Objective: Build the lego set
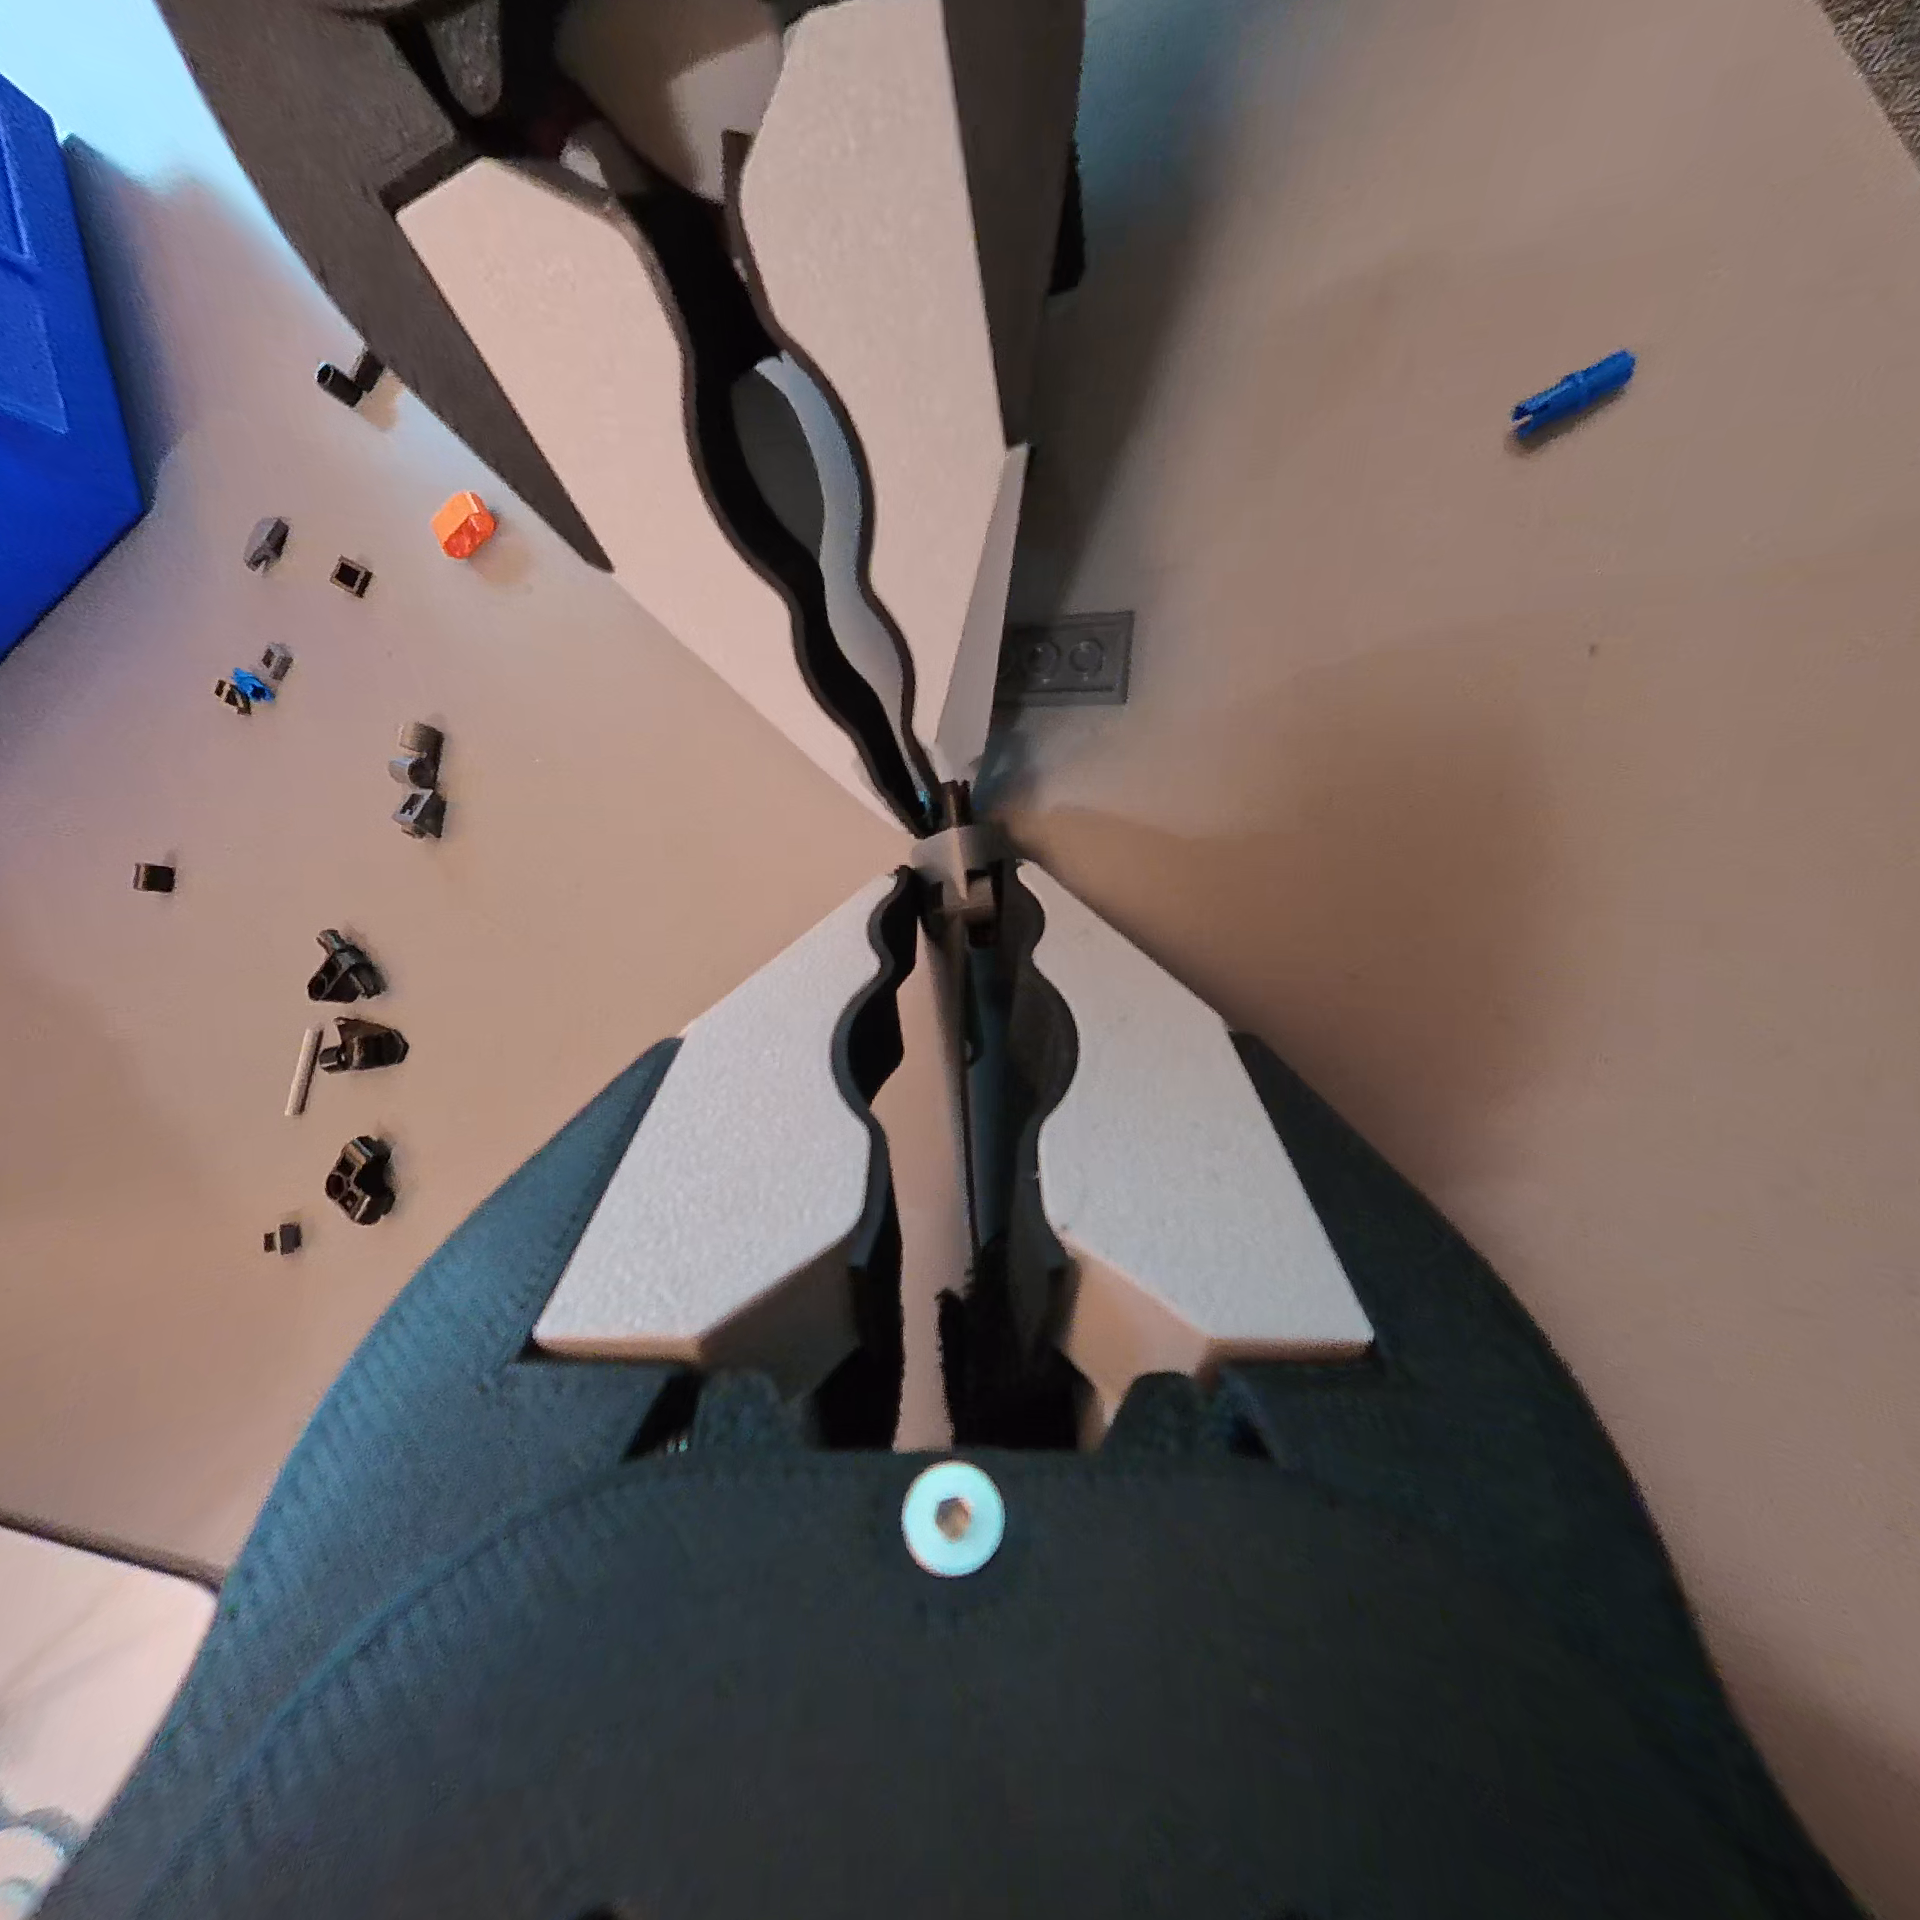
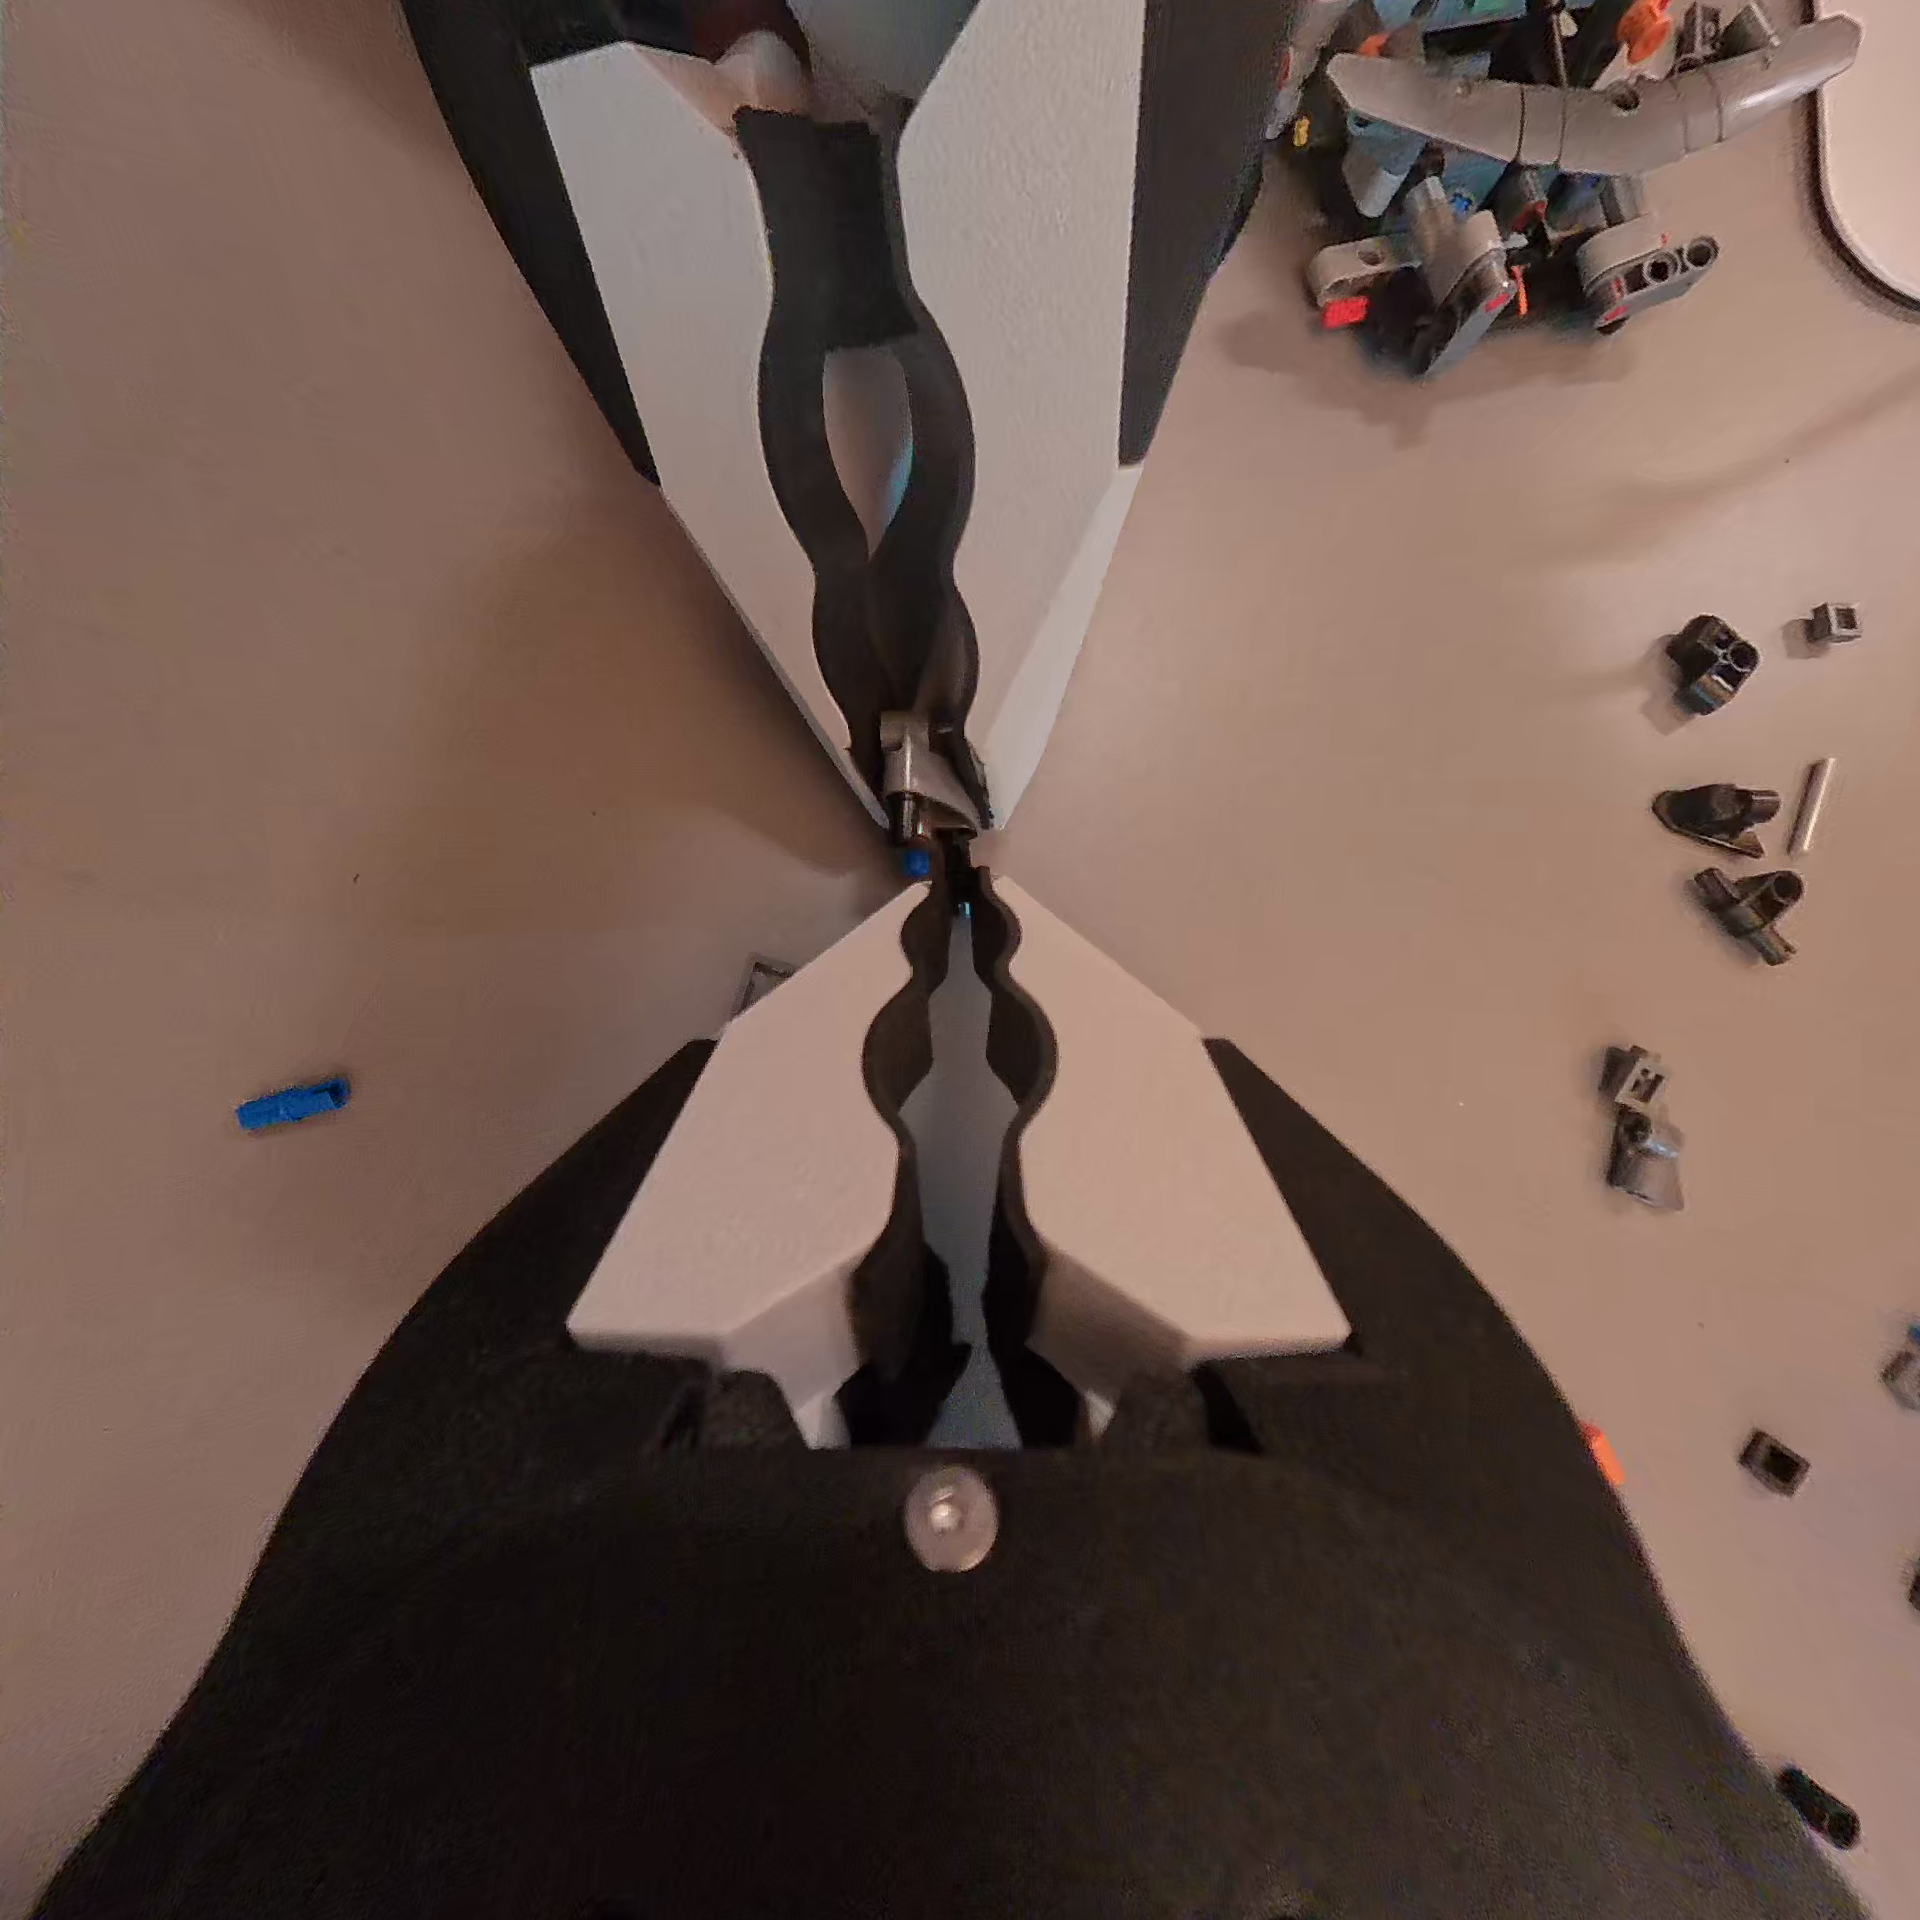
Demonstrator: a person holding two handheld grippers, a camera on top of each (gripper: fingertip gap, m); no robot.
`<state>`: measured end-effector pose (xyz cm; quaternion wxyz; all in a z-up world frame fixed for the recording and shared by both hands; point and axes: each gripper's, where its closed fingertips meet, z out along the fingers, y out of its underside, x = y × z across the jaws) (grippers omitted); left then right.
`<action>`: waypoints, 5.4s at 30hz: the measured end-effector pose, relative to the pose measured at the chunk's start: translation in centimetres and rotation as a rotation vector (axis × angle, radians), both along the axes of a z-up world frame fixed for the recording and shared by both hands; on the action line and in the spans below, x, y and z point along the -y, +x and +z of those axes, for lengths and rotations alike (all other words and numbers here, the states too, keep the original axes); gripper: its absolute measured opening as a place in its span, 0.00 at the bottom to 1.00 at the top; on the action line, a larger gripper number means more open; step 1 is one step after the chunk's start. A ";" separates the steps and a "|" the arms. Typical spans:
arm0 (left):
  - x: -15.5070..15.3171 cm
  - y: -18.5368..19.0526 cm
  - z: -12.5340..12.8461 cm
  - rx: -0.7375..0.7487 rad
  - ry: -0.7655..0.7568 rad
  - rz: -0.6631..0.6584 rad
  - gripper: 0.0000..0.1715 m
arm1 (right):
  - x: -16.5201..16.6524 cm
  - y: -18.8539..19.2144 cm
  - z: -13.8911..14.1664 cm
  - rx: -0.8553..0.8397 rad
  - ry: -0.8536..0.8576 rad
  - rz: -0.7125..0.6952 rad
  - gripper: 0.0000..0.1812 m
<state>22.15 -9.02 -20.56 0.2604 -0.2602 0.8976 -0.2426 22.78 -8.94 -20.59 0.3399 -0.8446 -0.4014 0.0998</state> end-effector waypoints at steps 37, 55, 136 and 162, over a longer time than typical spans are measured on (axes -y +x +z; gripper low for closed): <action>-0.6 -0.2 0.0 -0.049 -0.026 0.028 0.08 | -0.1 0.1 0.3 -0.131 -0.029 -0.093 0.00; -1.1 0.1 0.1 -0.013 0.075 0.043 0.08 | -0.7 0.4 0.7 -0.142 0.006 -0.140 0.00; -0.5 -0.3 -0.2 -0.101 -0.274 -0.011 0.08 | -0.2 -0.1 -0.1 -0.208 -0.121 0.214 0.01; -0.1 -0.7 -0.2 -0.136 -0.283 -0.114 0.08 | 0.3 -0.4 -0.1 -0.206 -0.119 0.254 0.01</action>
